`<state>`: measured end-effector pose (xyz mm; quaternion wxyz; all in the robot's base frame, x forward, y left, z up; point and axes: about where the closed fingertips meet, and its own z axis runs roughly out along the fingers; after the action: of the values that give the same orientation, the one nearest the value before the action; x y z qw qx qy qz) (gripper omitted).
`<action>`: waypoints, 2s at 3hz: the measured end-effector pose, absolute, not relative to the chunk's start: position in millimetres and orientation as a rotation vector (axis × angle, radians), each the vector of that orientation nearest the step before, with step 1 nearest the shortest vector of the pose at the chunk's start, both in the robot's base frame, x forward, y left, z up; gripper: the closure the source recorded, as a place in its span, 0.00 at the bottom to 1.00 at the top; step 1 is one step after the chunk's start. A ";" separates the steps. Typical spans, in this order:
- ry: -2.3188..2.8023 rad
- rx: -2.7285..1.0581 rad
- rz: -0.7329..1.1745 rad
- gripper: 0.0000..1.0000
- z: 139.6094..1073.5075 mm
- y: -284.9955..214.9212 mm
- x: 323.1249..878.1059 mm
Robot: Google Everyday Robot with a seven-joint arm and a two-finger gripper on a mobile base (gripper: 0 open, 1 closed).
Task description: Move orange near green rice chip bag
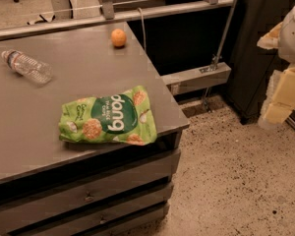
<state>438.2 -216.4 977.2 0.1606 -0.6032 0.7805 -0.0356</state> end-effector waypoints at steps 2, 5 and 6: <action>2.217 -1.662 -0.065 0.00 978.6 -212.7 442.9; 1.958 -1.482 0.271 0.00 964.2 -94.5 535.4; 1.900 -1.344 0.335 0.00 970.6 -63.9 568.6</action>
Offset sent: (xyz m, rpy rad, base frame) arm 0.0119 0.0072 -0.0015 0.1280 -0.0278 -0.0548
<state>568.6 -63.9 970.6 0.3849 -0.5275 0.7458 0.1316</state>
